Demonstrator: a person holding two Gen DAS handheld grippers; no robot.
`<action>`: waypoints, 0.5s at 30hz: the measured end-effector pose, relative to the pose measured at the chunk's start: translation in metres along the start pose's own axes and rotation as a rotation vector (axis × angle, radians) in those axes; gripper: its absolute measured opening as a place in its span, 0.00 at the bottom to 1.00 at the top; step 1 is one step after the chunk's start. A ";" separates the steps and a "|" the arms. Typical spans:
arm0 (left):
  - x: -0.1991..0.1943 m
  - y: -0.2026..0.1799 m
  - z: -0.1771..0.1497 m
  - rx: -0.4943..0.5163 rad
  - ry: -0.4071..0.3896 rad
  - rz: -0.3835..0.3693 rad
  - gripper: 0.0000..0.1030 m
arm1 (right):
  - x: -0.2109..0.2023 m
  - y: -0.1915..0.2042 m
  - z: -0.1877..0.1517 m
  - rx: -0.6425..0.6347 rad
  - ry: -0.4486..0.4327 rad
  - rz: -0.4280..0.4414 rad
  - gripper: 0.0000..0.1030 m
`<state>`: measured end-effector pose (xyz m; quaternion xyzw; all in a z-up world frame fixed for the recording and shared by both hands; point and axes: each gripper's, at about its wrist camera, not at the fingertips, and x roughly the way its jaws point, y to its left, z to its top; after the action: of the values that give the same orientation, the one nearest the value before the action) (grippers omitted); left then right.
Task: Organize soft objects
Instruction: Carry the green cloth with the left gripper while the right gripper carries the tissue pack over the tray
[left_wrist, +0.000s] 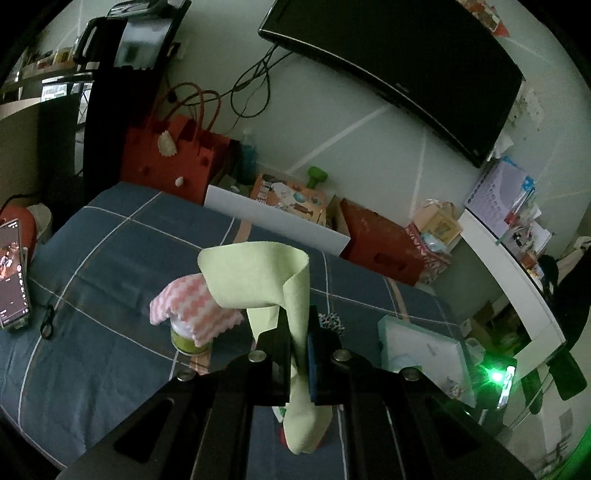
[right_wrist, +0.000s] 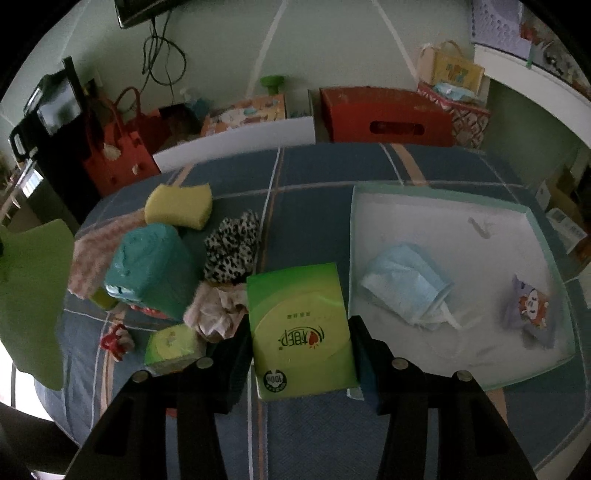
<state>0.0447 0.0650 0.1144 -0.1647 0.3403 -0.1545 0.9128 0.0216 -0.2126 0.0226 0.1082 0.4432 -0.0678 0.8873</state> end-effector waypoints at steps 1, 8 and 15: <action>-0.001 -0.001 0.001 0.002 -0.004 -0.002 0.06 | -0.004 0.000 0.001 0.000 -0.013 0.001 0.51; -0.005 -0.011 0.002 0.026 -0.016 -0.019 0.06 | -0.019 -0.003 0.004 0.007 -0.054 0.007 0.51; -0.008 -0.026 0.013 0.049 -0.018 -0.053 0.06 | -0.026 -0.008 0.012 0.025 -0.066 0.009 0.51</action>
<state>0.0432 0.0471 0.1384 -0.1528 0.3237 -0.1853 0.9152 0.0137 -0.2231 0.0497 0.1191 0.4123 -0.0728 0.9003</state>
